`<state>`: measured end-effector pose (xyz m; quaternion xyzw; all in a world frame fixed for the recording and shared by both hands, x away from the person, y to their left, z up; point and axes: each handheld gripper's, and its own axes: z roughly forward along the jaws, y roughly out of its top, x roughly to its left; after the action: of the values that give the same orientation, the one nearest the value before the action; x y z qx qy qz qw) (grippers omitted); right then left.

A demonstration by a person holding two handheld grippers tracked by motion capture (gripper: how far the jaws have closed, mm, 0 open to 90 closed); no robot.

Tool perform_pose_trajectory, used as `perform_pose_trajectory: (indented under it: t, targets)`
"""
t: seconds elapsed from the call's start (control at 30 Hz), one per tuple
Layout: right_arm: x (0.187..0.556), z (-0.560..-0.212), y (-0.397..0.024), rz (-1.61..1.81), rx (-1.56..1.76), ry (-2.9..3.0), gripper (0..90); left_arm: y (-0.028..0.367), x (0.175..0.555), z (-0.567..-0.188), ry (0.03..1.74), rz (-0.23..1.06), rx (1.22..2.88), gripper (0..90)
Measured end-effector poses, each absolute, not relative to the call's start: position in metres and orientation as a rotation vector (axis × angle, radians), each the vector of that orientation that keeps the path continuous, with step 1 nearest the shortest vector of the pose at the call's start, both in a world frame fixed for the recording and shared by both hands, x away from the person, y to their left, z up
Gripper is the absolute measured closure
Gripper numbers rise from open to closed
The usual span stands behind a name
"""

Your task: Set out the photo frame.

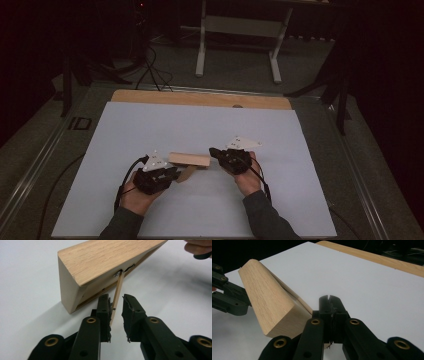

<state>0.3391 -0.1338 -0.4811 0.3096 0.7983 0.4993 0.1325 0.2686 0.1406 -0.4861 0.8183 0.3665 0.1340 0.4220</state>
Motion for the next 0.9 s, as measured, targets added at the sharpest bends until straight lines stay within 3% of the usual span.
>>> perform_pose_trajectory:
  t: [0.47, 0.9]
  targets:
    - [0.343, -0.486, -0.131, 1.456, 0.908, 2.341, 89.2, 0.137, 0.275, -0.487, 0.933, 0.364, 2.055, 88.3]
    - [0.342, -0.487, -0.129, 1.456, 0.89, 2.355, 89.3, 0.133, 0.28, -0.489, 0.948, 0.365, 2.06, 89.4]
